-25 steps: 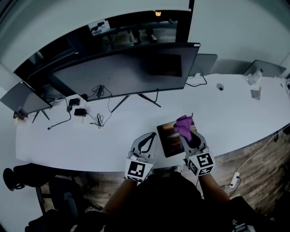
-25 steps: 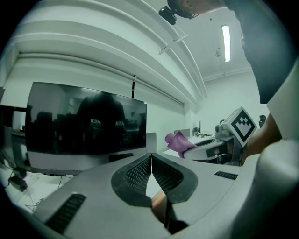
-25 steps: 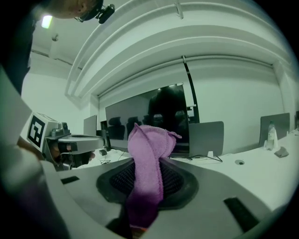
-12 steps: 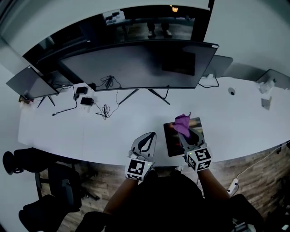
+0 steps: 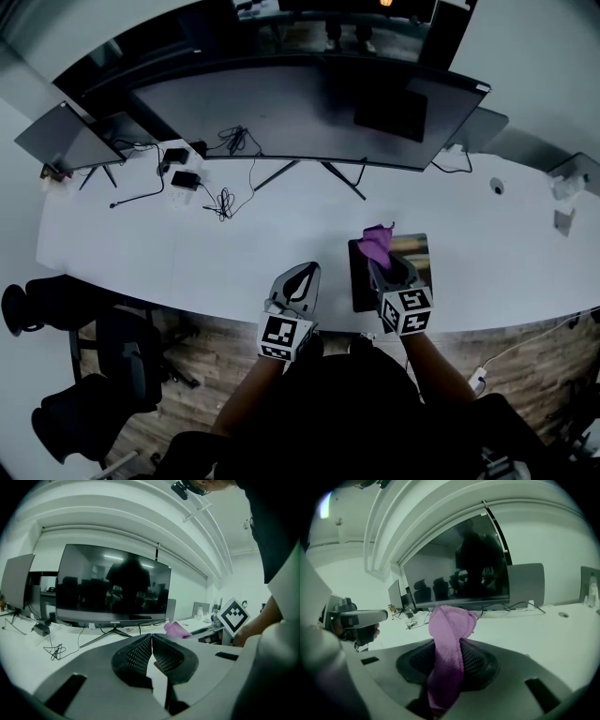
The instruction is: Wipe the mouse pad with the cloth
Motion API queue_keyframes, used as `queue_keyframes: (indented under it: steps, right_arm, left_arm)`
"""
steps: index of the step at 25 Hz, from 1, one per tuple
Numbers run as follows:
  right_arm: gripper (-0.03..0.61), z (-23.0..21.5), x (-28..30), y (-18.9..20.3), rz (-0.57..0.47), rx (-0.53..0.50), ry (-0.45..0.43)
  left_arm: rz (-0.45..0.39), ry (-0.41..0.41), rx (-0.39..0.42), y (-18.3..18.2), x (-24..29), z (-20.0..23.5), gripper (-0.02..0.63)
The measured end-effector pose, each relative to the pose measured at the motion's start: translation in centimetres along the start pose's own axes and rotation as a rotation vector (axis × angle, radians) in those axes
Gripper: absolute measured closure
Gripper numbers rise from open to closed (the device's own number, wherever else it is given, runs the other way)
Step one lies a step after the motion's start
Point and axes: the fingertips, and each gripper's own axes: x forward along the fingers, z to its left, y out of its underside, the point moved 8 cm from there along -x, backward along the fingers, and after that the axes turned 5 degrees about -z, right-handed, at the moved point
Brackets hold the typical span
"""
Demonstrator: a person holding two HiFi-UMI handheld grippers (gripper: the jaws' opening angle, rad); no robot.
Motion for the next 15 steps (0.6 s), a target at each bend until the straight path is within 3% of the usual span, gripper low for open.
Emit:
queue_keyframes:
  steps: [7, 15]
  right_arm:
    - [0.445, 0.0, 2.7, 2.5, 0.092, 0.049, 0.002]
    - [0.445, 0.2, 5.2, 5.0, 0.193, 0.025, 0.015]
  left_arm:
    - [0.035, -0.032, -0.035, 1.4, -0.6, 0.7, 0.592]
    - [0.057, -0.043, -0.043, 2.4, -0.3, 1.2, 0.592]
